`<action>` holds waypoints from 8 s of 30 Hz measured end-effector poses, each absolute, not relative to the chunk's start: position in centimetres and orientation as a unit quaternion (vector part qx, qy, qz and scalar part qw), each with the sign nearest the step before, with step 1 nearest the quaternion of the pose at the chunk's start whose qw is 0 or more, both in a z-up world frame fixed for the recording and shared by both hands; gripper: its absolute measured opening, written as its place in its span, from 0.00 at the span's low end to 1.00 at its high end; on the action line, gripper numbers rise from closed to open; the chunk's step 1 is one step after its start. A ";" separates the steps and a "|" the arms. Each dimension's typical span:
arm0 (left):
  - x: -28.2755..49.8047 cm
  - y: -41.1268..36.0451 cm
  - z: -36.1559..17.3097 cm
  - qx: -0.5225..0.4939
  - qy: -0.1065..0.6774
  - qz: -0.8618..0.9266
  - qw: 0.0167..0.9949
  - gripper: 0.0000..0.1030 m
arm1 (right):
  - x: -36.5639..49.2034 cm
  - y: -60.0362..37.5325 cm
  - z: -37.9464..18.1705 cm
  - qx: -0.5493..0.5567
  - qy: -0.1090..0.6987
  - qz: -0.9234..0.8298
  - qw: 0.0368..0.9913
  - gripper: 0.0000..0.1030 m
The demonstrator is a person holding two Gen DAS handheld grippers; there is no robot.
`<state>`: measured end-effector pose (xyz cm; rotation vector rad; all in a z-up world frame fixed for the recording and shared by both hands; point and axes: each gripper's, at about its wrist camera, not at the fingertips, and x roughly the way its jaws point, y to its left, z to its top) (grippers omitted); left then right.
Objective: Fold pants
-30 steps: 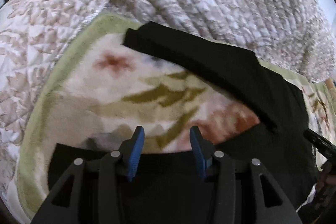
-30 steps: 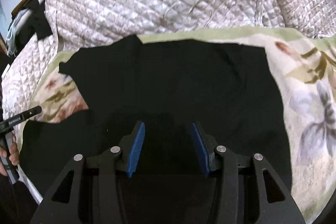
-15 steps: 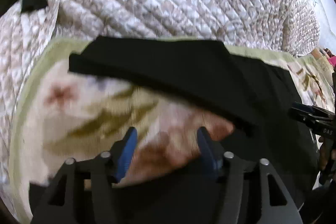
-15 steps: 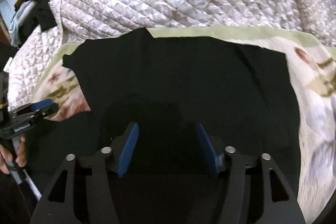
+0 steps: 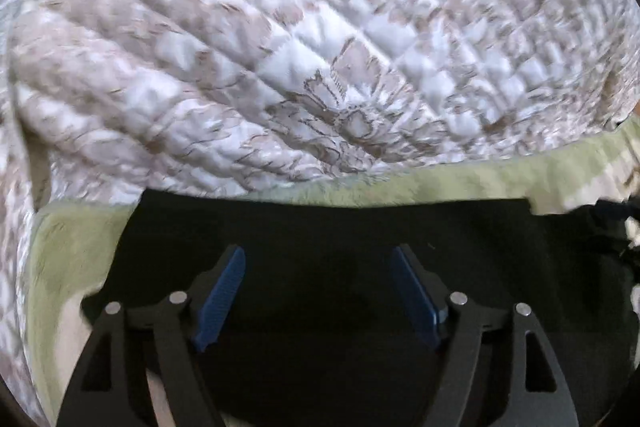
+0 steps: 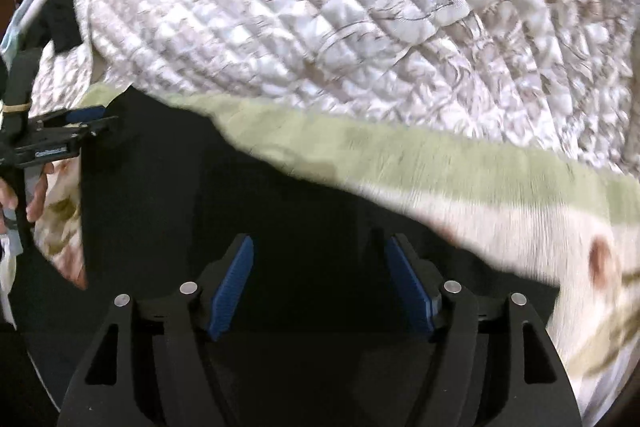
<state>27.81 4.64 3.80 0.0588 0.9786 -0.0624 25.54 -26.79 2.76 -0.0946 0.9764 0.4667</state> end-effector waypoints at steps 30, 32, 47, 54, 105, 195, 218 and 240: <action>1.5 7.8 10.3 -0.088 0.356 -0.034 0.930 0.04 | 3.2 -27.2 10.8 -0.049 0.368 0.214 0.904 0.08; -1.9 7.4 8.2 -0.083 0.379 -0.038 0.921 0.05 | -0.3 -27.8 9.1 -0.022 0.388 0.207 0.898 0.08; -6.5 7.7 6.7 -0.085 0.400 -0.024 0.912 0.52 | -7.2 -33.0 1.2 0.204 0.444 0.136 0.862 0.45; -0.8 3.1 4.0 0.002 0.435 -0.034 0.900 0.57 | -7.6 -34.8 0.5 0.244 0.444 0.106 0.856 0.46; -8.8 17.0 5.4 -0.259 0.328 0.116 0.901 0.04 | -5.7 -40.3 1.4 0.371 0.378 0.000 0.848 0.10; -12.4 11.1 2.0 -0.112 0.397 0.098 0.906 0.35 | -8.5 -25.3 -1.0 -0.010 0.407 0.099 0.908 0.38; -13.3 17.9 2.8 -0.155 0.385 0.173 0.893 0.41 | -7.4 -29.1 1.0 0.031 0.387 0.035 0.921 0.42; -15.9 19.6 2.5 -0.262 0.374 0.156 0.876 0.42 | -6.9 -28.7 1.0 0.054 0.392 0.057 0.917 0.42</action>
